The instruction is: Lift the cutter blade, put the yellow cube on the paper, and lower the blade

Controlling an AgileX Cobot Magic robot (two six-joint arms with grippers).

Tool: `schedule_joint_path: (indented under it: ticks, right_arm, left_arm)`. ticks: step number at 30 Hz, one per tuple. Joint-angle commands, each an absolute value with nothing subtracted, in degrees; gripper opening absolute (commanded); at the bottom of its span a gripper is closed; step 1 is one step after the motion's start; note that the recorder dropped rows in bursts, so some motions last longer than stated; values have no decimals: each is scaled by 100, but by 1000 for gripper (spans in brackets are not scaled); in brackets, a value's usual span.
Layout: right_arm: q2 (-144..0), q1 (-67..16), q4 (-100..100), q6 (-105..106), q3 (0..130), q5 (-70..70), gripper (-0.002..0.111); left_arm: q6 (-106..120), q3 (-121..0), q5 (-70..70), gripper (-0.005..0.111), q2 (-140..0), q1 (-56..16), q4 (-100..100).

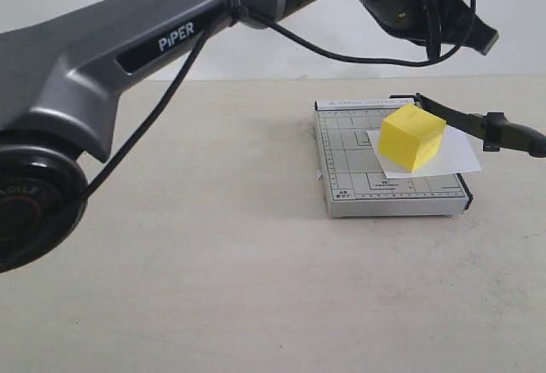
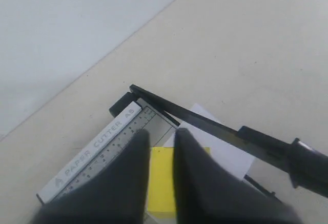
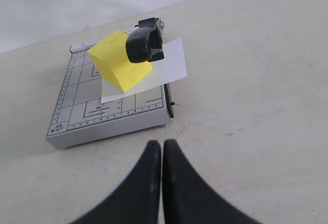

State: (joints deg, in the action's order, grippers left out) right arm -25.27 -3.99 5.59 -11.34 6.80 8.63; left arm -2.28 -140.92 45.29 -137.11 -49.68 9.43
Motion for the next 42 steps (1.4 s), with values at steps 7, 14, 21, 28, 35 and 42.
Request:
schedule_joint_path:
  ticks: [7,14,21,28,35,42]
  right_arm:
    - [-2530,-392,570,-1150,667,843,1]
    - [-2530,-392,570,-1150,667,843,1]
    - [-2530,-392,570,-1150,667,843,1]
    - [-2530,-392,570,-1147,667,864,1]
    - [-2530,-392,570,-1164,667,882,1]
    - [-2530,-392,570,-1164,667,882,1]
  left_arm:
    - [2790,-13118,4531,4,-12771,-5007,-1508]
    - [3399,-11360,3810,4,-11607,-5007,-1570]
    - [3309,-6408,-116,4,-9016,-4371,-2625]
    - [3320,-4531,177,4,-6341,-1288,-2522]
    - [3280,-3346,818,4,-3642,-123,-3286]
    - [3196,-1027,0,4,-2578,-123,-3301]
